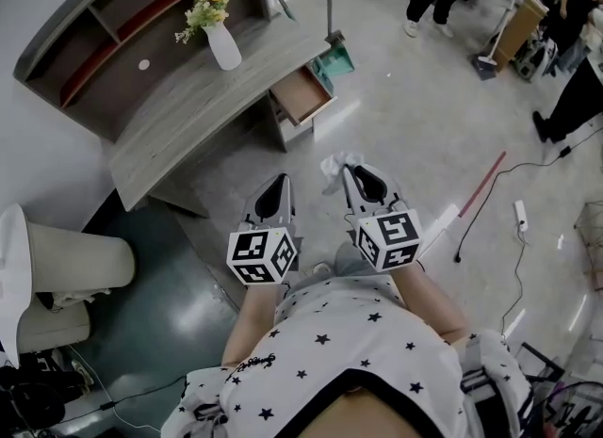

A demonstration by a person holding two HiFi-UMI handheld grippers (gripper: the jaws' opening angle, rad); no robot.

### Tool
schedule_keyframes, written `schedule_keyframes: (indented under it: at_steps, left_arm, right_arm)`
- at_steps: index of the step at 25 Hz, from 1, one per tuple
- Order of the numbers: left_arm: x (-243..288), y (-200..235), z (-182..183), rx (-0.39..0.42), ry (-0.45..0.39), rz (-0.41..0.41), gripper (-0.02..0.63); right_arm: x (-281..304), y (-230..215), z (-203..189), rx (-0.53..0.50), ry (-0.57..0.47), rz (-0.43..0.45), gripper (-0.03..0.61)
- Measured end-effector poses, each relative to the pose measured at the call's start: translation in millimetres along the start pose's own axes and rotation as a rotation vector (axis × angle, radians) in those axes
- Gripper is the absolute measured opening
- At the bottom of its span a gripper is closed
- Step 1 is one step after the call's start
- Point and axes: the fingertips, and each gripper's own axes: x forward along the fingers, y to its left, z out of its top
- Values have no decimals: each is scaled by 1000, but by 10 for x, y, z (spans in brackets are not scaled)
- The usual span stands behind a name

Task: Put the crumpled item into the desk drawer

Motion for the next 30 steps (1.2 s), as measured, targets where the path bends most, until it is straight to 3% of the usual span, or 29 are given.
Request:
schedule_keyframes:
  at_steps: [12,30]
  left_arm:
    - [325,215,35,-19,20,-1,12]
    - [1781,711,545,-47,-26,118,12]
  right_arm:
    - [405,-51,79,6,7,33,32]
    - [1879,-974,637,-56,6,158,32]
